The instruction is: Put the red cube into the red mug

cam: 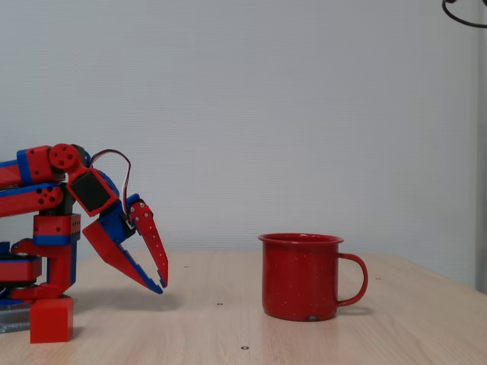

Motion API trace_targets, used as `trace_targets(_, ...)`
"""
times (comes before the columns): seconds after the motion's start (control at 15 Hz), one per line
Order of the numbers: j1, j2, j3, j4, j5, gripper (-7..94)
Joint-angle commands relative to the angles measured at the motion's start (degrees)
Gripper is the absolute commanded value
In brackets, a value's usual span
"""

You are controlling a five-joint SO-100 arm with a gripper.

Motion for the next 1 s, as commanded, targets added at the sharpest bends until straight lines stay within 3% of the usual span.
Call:
trace_targets(0.0,0.3,0.1,-2.6,-1.6,-1.8,0)
trace_targets(0.4,0.2,-9.6,-13.2,-1.1,-1.6,0)
trace_targets(0.93,9.1,-32.9,-45.8,12.9,-14.4,0)
